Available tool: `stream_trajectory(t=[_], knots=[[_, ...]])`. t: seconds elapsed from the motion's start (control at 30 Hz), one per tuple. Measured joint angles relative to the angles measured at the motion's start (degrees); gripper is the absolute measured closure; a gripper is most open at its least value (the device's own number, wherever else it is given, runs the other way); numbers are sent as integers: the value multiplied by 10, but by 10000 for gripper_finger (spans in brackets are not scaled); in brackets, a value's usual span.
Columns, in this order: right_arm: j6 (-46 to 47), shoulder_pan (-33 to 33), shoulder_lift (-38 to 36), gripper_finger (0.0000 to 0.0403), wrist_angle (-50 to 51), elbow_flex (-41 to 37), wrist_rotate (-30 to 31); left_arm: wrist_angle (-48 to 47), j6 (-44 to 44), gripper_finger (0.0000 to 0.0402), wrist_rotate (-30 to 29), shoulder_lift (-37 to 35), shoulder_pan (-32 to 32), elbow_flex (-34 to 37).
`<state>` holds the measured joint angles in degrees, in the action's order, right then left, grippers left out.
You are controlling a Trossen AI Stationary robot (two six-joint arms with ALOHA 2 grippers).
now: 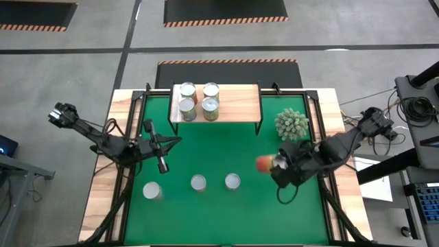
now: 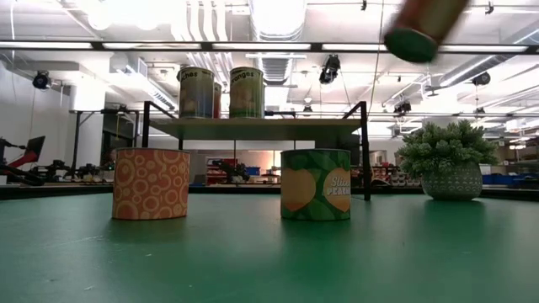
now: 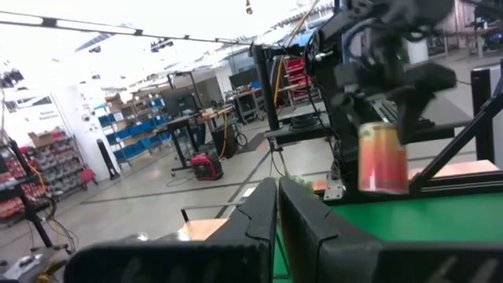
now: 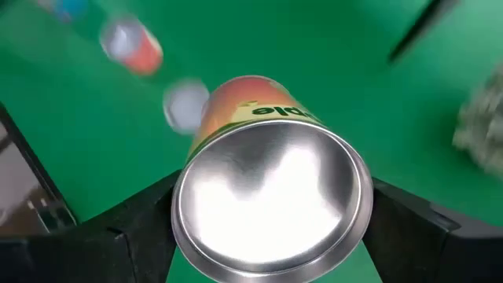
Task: Pick and place cans onto a shelf
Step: Put the canned pineapple on the shelf
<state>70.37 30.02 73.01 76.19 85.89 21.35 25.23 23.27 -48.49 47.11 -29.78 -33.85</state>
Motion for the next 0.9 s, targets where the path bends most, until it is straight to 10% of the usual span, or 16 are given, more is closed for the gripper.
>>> stream_trajectory(t=[0.53,0.9], knots=[[-443,-283,153,88,10,268,10,22,38,402,0,0,0,0],[-577,-455,307,88,98,402,-98,29,89,402,0,-4,0,0]])
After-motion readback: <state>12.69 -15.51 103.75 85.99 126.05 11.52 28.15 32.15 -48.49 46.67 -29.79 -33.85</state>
